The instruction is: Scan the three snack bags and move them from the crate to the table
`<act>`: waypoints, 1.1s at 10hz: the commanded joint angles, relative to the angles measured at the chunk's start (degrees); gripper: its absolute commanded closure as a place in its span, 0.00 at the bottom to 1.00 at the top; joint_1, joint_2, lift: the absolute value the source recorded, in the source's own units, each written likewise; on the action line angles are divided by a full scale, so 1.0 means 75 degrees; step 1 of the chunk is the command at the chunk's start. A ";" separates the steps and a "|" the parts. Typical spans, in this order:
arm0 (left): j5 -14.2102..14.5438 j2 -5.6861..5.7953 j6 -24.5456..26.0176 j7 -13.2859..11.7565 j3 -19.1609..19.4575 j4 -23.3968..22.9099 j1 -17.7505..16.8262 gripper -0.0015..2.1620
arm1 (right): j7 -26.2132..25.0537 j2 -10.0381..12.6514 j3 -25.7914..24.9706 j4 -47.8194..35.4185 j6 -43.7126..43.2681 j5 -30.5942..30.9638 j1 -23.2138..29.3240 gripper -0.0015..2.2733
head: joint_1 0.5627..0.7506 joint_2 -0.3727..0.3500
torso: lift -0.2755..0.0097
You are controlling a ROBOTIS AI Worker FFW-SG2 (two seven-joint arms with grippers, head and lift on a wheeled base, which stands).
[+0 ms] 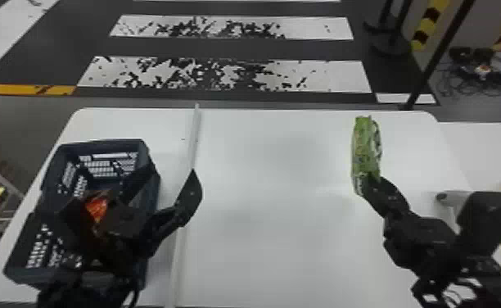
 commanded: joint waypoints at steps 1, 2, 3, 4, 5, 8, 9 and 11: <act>-0.0040 0.0000 -0.0003 0.0009 -0.0013 -0.0004 0.0019 0.02 | 0.0527 0.0760 -0.1061 0.0194 -0.0213 -0.2063 0.0146 0.99 | 0.70 0.51 | 0.75; -0.0063 0.0000 -0.0003 0.0009 -0.0060 -0.0004 0.0019 0.02 | 0.0750 0.0889 -0.1565 0.0335 -0.0096 -0.3153 0.0240 0.99 | 0.70 0.47 | 0.75; -0.0145 0.0000 -0.0003 0.0021 -0.0072 0.0008 0.0019 0.02 | 0.0972 0.1088 -0.1858 0.0440 -0.0119 -0.3903 0.0392 0.99 | 0.70 0.42 | 0.75; -0.0169 0.0000 -0.0003 0.0021 -0.0119 -0.0004 0.0019 0.02 | 0.1007 0.1147 -0.2057 0.0464 -0.0002 -0.4524 0.0592 0.99 | 0.70 0.38 | 0.75; -0.0169 0.0000 -0.0003 0.0032 -0.0154 -0.0004 0.0019 0.02 | 0.1019 0.1170 -0.2175 0.0605 0.0279 -0.5040 0.0709 0.99 | 0.70 0.37 | 0.75; -0.0169 -0.0012 -0.0026 0.0021 -0.0189 0.0008 0.0019 0.02 | 0.0515 0.1224 -0.2210 0.0792 0.0467 -0.5157 0.1025 0.82 | 0.70 0.32 | 0.75; -0.0169 -0.0012 -0.0049 0.0021 -0.0224 -0.0004 0.0031 0.02 | 0.0234 0.1224 -0.2186 0.0886 0.0467 -0.5075 0.1060 0.24 | 0.70 0.31 | 0.75; -0.0169 -0.0012 -0.0120 0.0009 -0.0259 -0.0016 0.0066 0.02 | -0.0082 0.1224 -0.2175 0.1097 0.0888 -0.5028 0.1295 0.00 | 0.70 0.29 | 0.75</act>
